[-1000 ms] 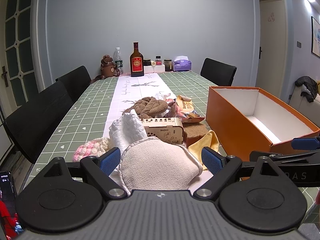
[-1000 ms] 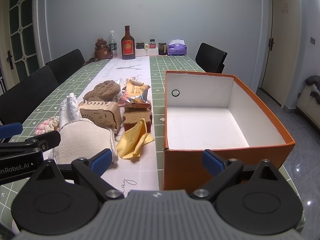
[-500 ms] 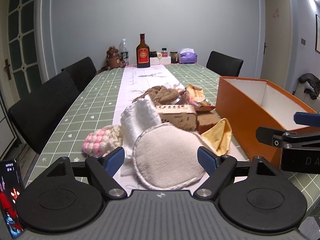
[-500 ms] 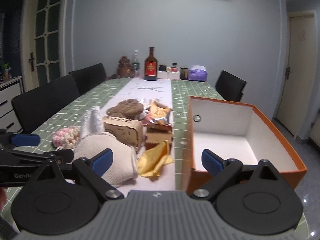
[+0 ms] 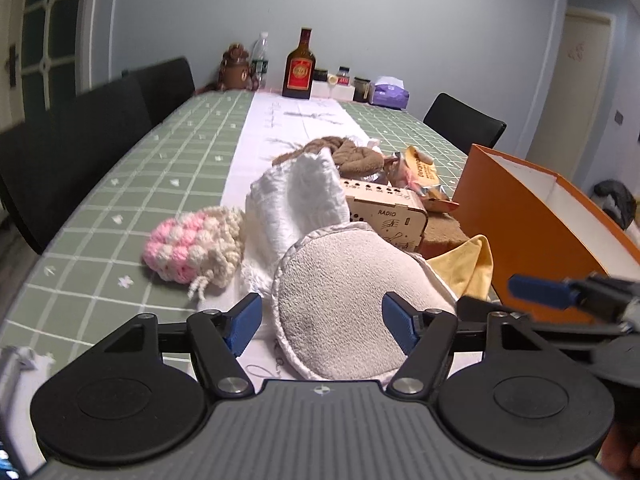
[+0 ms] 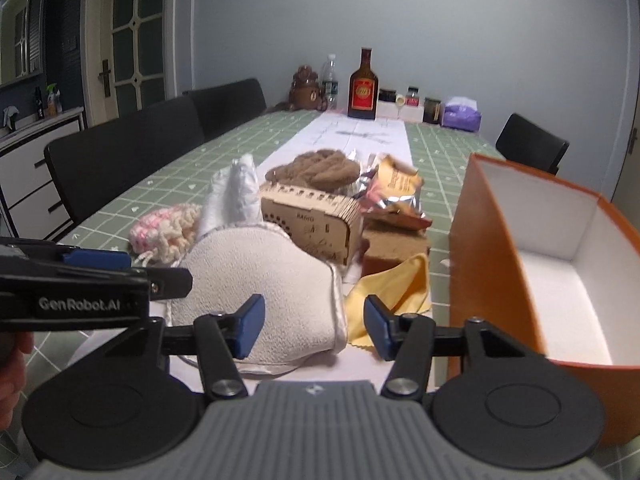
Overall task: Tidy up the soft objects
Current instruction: 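Lower the left gripper onto the beige round pad and close on it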
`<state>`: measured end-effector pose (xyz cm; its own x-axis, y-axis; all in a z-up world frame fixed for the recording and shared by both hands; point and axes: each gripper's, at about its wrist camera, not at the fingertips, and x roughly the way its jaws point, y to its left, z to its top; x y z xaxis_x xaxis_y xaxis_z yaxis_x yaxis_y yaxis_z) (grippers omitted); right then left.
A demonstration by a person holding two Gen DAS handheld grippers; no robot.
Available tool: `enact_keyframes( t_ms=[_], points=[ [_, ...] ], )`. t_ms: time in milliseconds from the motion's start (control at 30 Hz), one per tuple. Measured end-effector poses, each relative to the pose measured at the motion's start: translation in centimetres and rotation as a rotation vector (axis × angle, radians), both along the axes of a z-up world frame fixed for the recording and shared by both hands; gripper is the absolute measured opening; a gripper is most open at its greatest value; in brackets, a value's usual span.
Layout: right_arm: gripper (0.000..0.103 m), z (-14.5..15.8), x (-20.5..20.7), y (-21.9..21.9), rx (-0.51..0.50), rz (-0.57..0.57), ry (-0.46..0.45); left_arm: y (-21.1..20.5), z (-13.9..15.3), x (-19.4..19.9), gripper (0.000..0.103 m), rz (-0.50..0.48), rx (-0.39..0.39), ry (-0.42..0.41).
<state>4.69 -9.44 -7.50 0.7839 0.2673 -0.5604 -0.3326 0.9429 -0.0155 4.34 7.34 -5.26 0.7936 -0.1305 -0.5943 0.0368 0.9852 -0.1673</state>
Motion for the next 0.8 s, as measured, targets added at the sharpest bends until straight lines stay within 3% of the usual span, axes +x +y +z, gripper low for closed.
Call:
enact_keyframes(
  t_ms=[200, 300, 333, 367, 433, 500, 567, 600, 667, 700, 767, 800],
  points=[
    [0.045, -1.9, 2.8, 0.1, -0.003, -0.011, 0.066, 0.4, -1.4, 2.2, 0.083, 0.012, -0.035, 0.028],
    [0.055, -2.6, 4.0, -0.1, 0.002, -0.035, 0.092, 0.2, -2.0, 3.1, 0.088, -0.007, -0.042, 0.049],
    [0.054, -2.8, 4.3, -0.2, 0.012, -0.034, 0.104, 0.0, -2.2, 3.4, 0.088, -0.009, -0.046, 0.057],
    [0.051, -3.0, 4.5, -0.3, 0.019, -0.029, 0.116, -0.1, -2.4, 3.6, 0.088, -0.015, -0.053, 0.065],
    [0.027, -3.3, 4.8, -0.2, 0.035, -0.009, 0.135, -0.4, -2.7, 3.9, 0.085, -0.020, -0.067, 0.078],
    [0.019, -3.3, 4.7, 0.1, 0.034, -0.002, 0.130, -0.6, -2.6, 3.8, 0.074, -0.015, -0.066, 0.063],
    [0.014, -3.1, 4.3, 0.2, 0.023, 0.003, 0.109, -0.9, -2.3, 3.4, 0.055, -0.022, -0.059, 0.055],
    [0.013, -2.8, 4.2, 0.2, 0.030, 0.011, 0.106, -1.1, -2.2, 3.3, 0.051, -0.033, -0.061, 0.052],
    [0.007, -2.4, 3.8, 0.3, 0.053, 0.030, 0.104, -1.4, -2.0, 3.2, 0.026, -0.057, -0.071, 0.059],
    [0.004, -2.1, 3.5, 0.4, 0.061, 0.043, 0.105, -1.5, -1.9, 3.2, 0.023, -0.071, -0.085, 0.066],
    [0.002, -1.6, 3.1, 0.5, 0.092, 0.072, 0.117, -1.8, -1.9, 3.1, 0.007, -0.095, -0.115, 0.088],
    [0.002, -1.5, 2.8, 0.5, 0.102, 0.082, 0.120, -1.8, -1.9, 2.9, 0.006, -0.095, -0.118, 0.093]
  ],
)
